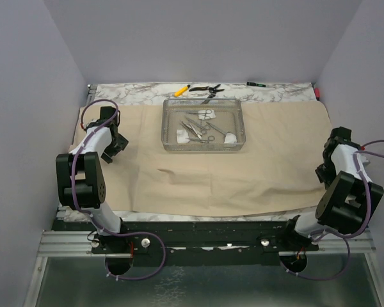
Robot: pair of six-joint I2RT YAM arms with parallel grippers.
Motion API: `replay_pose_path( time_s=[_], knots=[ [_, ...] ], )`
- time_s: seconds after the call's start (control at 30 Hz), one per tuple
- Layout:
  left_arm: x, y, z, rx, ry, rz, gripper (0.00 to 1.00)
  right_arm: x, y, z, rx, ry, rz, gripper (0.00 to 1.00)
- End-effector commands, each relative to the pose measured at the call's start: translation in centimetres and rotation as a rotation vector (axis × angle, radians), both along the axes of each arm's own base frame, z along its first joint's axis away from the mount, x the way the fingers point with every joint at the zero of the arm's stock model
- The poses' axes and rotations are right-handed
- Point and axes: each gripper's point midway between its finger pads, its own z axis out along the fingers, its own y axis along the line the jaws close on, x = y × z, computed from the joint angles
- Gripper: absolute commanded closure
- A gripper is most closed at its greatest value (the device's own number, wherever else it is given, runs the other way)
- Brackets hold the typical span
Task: Open and lay out the surgical kit
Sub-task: Open the surgical kit at the center of the board.
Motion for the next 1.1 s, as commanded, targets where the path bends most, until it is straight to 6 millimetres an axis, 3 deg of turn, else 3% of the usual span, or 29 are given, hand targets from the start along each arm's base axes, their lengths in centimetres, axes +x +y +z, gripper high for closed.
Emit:
replay_pose_path(
  time_s=[0.0,0.2,0.3,0.57,0.63,0.77,0.9,1.07],
  knots=[
    [-0.4,1.6,1.1,0.066,-0.011,0.023,0.31,5.2,2.1,1.3,0.059,-0.172,0.140,0.60],
    [-3.9,3.2,0.6,0.071,0.038,0.091,0.31,7.1,4.4,-0.5,0.152,-0.203,0.171,0.60],
    [-5.4,3.7,0.1,0.071,0.055,0.119,0.36,8.2,5.0,-0.8,0.178,-0.229,0.202,0.60],
    [-9.7,4.2,-2.9,-0.007,0.158,0.230,0.38,9.5,4.9,-1.1,0.185,-0.231,0.236,0.60],
    [-10.6,4.1,-3.3,-0.016,0.169,0.248,0.44,9.7,4.8,-1.1,0.183,-0.233,0.240,0.60],
    [-12.9,4.2,-4.5,-0.056,0.216,0.300,0.58,9.5,5.1,-2.5,0.208,-0.207,0.248,0.60],
    [-15.2,4.8,-5.2,-0.066,0.292,0.358,0.60,8.7,5.1,-4.3,0.221,-0.142,0.234,0.61],
    [-18.9,6.4,-4.5,-0.017,0.387,0.476,0.62,7.4,4.4,-5.1,0.190,-0.065,0.211,0.61]
  ],
)
